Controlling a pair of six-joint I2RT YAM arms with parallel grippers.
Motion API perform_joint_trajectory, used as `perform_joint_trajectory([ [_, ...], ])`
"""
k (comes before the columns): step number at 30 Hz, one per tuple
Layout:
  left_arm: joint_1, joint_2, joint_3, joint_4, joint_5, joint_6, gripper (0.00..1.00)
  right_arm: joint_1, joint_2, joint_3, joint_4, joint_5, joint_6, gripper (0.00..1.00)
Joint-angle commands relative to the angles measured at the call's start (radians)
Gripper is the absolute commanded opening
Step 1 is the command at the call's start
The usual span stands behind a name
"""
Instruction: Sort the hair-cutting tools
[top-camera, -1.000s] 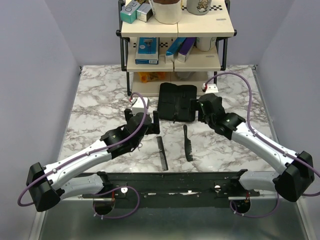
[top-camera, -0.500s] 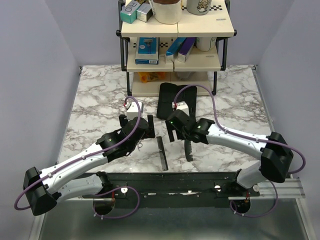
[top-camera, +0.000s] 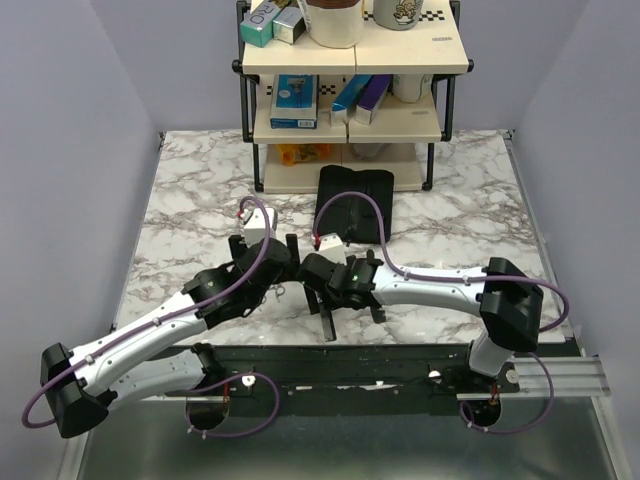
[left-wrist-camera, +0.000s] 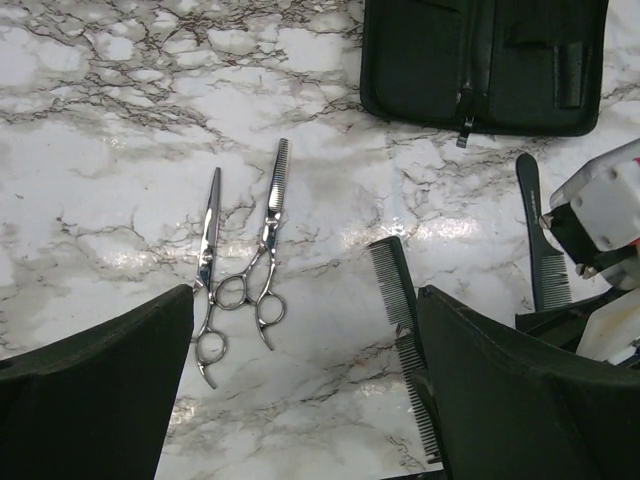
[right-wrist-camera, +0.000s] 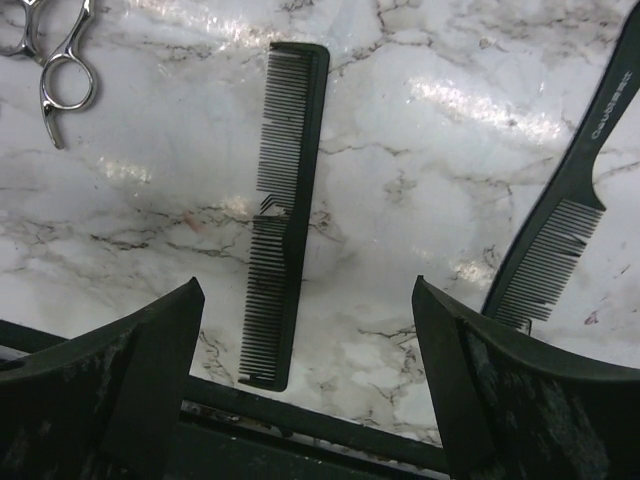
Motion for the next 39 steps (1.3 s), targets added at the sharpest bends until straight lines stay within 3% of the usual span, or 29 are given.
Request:
perform_joint_trajectory([
  [1,-0.006,-0.053,0.037,-0.074,-0.042,-0.074,0.99,0.026,0.045,-0.016,-0.011,-0.027,0.094,0.91],
  [5,-0.006,-0.064,0.082,-0.213,-0.157,-0.169,0.99,0.046,0.082,0.0,-0.02,-0.029,0.119,0.87],
  [11,0.011,-0.061,0.11,-0.31,-0.229,-0.183,0.98,0.062,0.121,-0.008,-0.011,-0.044,0.142,0.8],
  [22,0.16,-0.107,0.044,-0.202,-0.075,-0.1,0.98,0.09,0.177,-0.031,0.009,-0.062,0.183,0.66],
  [30,0.175,-0.098,0.024,-0.171,-0.027,-0.099,0.98,0.116,0.184,-0.085,0.037,-0.096,0.226,0.37],
  [39,0.175,-0.101,0.017,-0.168,-0.028,-0.099,0.98,0.168,0.145,-0.137,-0.008,-0.085,0.283,0.35],
])
